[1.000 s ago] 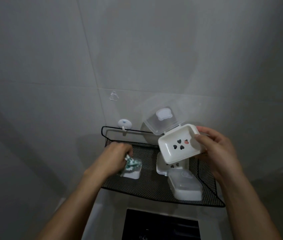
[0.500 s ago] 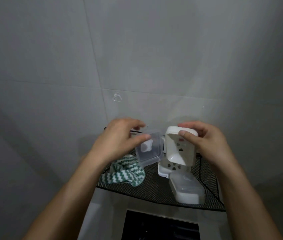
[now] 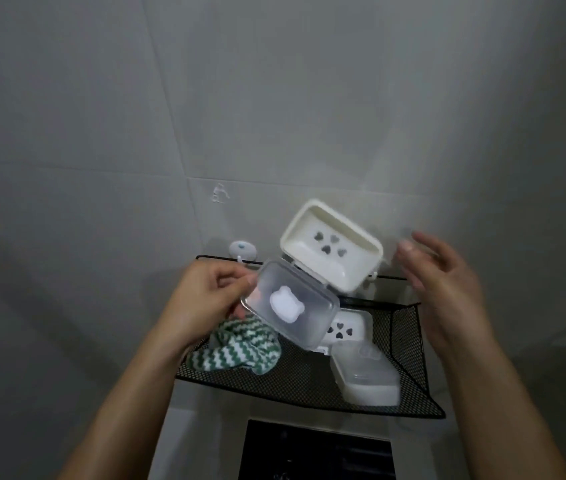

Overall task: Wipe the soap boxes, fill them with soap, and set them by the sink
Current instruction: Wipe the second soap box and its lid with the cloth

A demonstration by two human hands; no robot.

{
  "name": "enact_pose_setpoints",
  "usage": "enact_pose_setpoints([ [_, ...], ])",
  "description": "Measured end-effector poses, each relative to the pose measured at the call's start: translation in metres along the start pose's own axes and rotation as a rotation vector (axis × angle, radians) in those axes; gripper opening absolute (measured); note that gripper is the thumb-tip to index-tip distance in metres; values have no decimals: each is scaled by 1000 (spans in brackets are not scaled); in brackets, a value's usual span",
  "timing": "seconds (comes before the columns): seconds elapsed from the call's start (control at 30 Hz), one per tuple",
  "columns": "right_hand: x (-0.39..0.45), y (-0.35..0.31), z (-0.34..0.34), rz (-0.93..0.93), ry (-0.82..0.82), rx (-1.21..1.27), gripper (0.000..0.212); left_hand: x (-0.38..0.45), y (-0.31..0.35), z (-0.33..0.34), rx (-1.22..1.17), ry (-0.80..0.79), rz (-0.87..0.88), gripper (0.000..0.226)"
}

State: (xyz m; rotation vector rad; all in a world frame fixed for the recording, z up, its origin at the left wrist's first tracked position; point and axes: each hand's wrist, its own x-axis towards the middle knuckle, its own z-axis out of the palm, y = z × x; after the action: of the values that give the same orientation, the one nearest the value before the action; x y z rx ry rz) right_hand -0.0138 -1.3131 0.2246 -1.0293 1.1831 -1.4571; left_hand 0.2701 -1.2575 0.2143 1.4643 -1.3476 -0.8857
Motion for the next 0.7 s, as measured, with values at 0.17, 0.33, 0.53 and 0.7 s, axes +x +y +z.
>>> enact_pose_setpoints([
  [0.17, -18, 13, -5, 404, -384, 271, 45, -4, -3, 7, -230, 32, -55, 16],
  [0.33, -27, 18, 17, 408, -590, 432, 39, -4, 1, 23, -282, -26, -73, 15],
  [0.53, -25, 23, 19, 400, -583, 458, 31, -5, -6, 21, -186, -82, 11, 16],
  [0.7, -24, 26, 11, 376, -559, 449, 35, 0, -35, 0, 811, -374, 67, 46],
])
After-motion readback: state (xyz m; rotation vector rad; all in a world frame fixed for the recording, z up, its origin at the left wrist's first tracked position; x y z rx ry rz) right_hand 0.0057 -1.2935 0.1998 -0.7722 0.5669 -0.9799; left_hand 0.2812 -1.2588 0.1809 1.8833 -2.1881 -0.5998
